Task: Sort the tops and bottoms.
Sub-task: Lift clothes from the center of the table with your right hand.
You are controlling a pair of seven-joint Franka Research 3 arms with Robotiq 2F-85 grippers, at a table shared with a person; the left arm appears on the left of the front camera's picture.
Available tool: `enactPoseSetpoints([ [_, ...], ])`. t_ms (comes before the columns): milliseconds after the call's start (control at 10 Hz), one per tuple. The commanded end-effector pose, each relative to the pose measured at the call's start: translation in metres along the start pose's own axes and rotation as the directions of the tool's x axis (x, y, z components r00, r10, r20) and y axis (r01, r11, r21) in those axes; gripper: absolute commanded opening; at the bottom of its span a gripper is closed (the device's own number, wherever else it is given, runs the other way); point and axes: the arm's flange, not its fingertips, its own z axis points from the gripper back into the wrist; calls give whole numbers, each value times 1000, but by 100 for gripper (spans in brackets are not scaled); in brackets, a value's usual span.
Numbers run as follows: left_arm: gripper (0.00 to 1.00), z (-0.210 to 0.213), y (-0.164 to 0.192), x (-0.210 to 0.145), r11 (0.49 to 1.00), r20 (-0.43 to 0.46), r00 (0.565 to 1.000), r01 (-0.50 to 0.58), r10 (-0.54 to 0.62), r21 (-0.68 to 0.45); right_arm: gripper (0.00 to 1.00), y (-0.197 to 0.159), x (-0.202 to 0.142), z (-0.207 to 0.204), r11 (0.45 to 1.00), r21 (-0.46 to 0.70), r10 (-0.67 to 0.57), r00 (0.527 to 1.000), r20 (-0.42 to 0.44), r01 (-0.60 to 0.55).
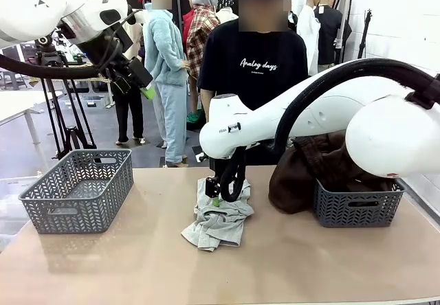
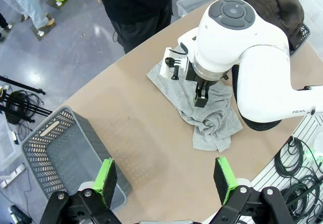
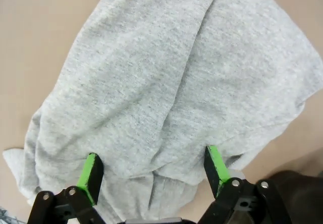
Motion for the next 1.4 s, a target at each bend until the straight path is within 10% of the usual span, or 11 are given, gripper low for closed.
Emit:
enactPoseSetpoints([
  [0,100,1,1,-1,1000,8,1000,-2,2,4,89,2,8,3,999,-43,13,1000,-29,-14],
  [500,100,1,1,-1,1000,8,1000,-2,2,4,0,1,7,7,999,-47,-12,999,-48,10],
  [1300,100,1,1,-1,1000,8,1000,-2,2,4,0,0,1,58,999,-2,-53,999,-9,53],
])
